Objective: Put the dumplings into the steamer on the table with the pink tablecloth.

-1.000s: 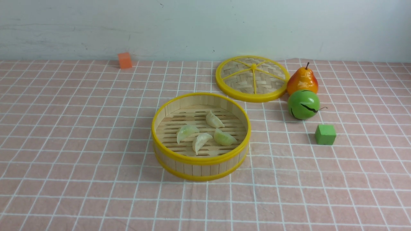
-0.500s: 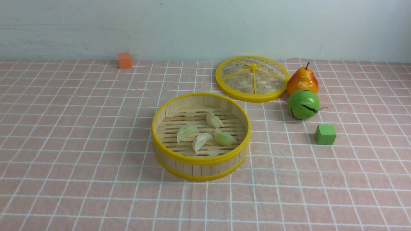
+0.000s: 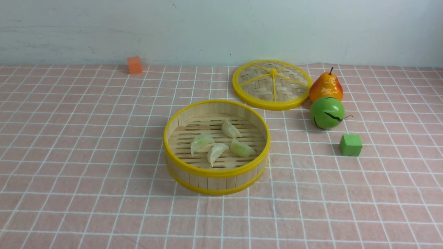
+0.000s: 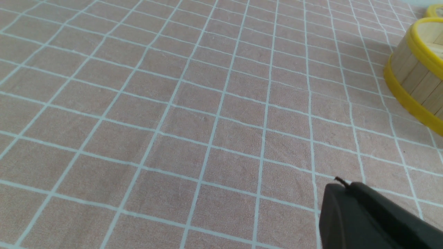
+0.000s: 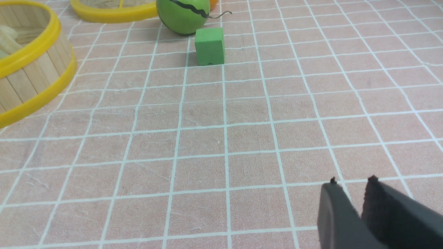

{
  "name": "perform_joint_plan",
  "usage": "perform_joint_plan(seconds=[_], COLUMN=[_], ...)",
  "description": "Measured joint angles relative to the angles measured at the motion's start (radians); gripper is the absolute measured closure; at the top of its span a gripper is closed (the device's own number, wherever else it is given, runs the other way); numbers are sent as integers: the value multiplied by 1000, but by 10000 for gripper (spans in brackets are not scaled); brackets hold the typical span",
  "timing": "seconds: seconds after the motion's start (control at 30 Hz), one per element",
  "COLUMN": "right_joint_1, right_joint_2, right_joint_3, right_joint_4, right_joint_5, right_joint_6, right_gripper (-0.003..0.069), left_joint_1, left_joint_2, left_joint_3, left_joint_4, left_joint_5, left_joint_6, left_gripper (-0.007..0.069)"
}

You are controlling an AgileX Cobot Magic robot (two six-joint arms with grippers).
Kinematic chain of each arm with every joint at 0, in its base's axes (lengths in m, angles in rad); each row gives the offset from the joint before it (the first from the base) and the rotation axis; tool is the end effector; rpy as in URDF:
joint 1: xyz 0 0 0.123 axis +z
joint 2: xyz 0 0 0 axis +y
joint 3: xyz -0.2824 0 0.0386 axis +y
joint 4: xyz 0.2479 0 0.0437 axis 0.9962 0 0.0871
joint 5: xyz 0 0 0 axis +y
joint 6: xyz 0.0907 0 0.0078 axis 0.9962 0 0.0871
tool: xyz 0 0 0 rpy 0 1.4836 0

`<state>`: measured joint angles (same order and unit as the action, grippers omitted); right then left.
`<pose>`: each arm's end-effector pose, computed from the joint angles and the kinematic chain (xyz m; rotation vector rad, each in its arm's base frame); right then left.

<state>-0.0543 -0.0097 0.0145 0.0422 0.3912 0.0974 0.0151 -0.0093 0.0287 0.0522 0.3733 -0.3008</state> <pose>0.0520 -0.0014 0.1736 0.1680 1.8723 0.0715 0.0527 0.0025 0.1704 -0.2633 1.8598 -0.1452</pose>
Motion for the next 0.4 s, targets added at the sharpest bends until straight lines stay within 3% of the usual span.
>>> perform_joint_plan(seconds=[0.4], right_joint_1=[0], right_joint_2=[0], right_joint_3=[0], right_joint_4=[0], right_joint_5=[0], right_joint_6=[0], right_gripper=[515], left_joint_1=[0], left_joint_2=[0], left_joint_3=[0], left_joint_4=[0], left_joint_5=[1], left_joint_6=[0], left_gripper=[635])
